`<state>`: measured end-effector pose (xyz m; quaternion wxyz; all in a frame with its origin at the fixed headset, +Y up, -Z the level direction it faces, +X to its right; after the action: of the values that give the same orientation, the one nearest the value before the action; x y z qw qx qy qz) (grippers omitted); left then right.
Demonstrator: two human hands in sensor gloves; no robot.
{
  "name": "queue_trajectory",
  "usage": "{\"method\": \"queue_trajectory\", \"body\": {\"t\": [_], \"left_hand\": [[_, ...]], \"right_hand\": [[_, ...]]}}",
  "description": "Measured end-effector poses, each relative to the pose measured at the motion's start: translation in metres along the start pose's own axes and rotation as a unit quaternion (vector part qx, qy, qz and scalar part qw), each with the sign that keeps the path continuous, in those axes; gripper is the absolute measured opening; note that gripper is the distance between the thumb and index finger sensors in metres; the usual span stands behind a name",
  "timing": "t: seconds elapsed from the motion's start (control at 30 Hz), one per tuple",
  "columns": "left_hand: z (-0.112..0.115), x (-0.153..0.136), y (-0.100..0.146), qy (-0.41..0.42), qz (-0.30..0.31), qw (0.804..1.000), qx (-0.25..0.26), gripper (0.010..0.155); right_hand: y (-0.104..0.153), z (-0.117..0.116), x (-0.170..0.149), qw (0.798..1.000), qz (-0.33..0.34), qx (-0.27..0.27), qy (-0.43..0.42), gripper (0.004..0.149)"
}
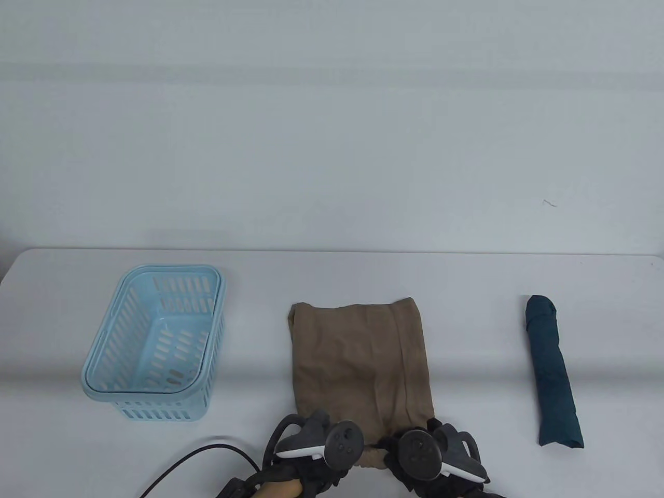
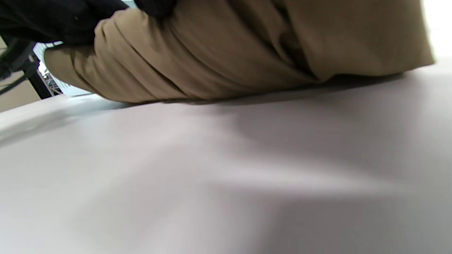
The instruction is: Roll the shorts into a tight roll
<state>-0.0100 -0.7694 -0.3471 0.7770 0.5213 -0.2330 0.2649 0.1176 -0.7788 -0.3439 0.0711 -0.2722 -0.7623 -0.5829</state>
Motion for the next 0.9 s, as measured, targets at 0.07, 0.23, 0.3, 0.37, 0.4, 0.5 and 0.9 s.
{"method": "queue_trajectory", "body": {"t": [0.07,0.23,0.3,0.37,0.4,0.5,0.9], "left_hand": [[0.001,0.003,-0.001,-0.024,0.001,1.0,0.008,0.055],[0.003,0.009,-0.003,-0.073,0.003,0.997,0.017,0.053],[-0.002,0.008,-0.001,-0.081,-0.004,0.996,0.035,0.054],[-0.02,0.017,0.01,-0.112,0.02,0.988,0.102,0.058],[-0.025,0.021,0.015,-0.123,0.028,0.985,0.118,0.055],[-0.027,0.032,0.021,-0.142,0.045,0.983,0.104,0.044],[0.001,0.021,0.003,-0.182,0.001,0.982,0.045,0.065]], "right_hand": [[-0.001,0.0,0.0,1.0,-0.003,0.004,0.008,0.054],[-0.005,-0.002,-0.002,1.0,-0.016,0.009,0.021,0.052],[-0.007,-0.002,-0.004,0.999,-0.024,0.011,0.019,0.051],[-0.01,-0.003,-0.006,0.999,-0.034,0.012,0.014,0.051],[-0.01,-0.002,-0.007,0.999,-0.038,0.01,0.013,0.051],[-0.011,-0.001,-0.01,0.999,-0.047,-0.003,0.007,0.051],[0.005,0.006,0.0,0.994,-0.002,-0.013,0.104,0.065]]}}
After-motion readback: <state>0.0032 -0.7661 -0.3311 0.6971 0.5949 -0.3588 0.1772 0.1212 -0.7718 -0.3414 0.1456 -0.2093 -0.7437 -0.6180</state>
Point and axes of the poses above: the tracker on the back of each hand, its own x axis roughly to the thumb side, its own y axis roughly from the fingertips to the wrist, z = x × y, the point moved 5 cm from there along -y, roughly from the wrist to the fingertips, and after that the axes turned 3 degrees about -y, right-handed, at the moved point
